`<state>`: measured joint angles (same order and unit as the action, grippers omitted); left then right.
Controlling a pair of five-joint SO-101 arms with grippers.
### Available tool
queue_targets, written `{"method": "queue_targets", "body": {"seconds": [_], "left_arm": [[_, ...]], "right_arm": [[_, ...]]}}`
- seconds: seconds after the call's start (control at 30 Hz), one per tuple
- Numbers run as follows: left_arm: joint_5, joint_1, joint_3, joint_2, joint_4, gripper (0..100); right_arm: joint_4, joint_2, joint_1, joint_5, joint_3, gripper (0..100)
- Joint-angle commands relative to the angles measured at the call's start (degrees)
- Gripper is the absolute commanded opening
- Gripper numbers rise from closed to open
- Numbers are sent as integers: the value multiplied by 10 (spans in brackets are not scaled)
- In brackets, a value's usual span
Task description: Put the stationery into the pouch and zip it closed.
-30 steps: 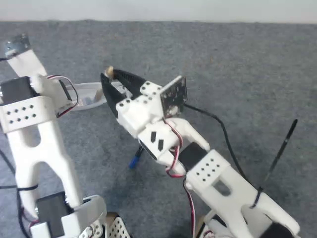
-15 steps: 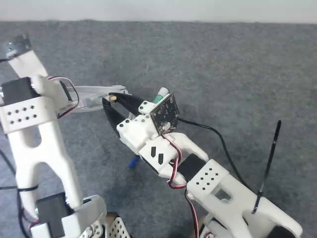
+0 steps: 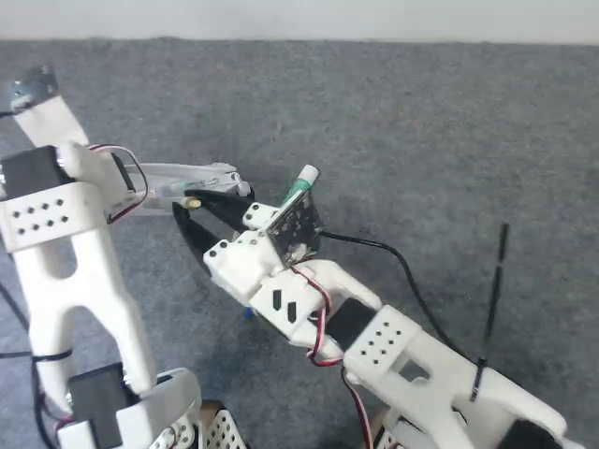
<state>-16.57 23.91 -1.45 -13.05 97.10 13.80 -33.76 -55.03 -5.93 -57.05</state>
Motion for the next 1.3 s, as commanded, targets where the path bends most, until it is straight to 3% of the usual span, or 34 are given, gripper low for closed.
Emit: {"method": "queue_targets", "body": {"seconds": [0.0, 0.2, 0.4, 0.97, 1.27], "left_arm": [[-9, 1, 0, -4, -12, 10], [-9, 1, 0, -4, -12, 10], [-8, 0, 0, -4, -12, 10], [-8, 2, 0, -2, -19, 10], [-8, 2, -1, 0, -19, 10]], "right_arm": [[58, 48, -7, 46, 13, 6], [70, 61, -6, 74, 11, 25], [70, 55, -5, 76, -5, 234], [69, 13, -4, 74, -40, 205], [-109, -82, -2, 70, -8, 205]]}}
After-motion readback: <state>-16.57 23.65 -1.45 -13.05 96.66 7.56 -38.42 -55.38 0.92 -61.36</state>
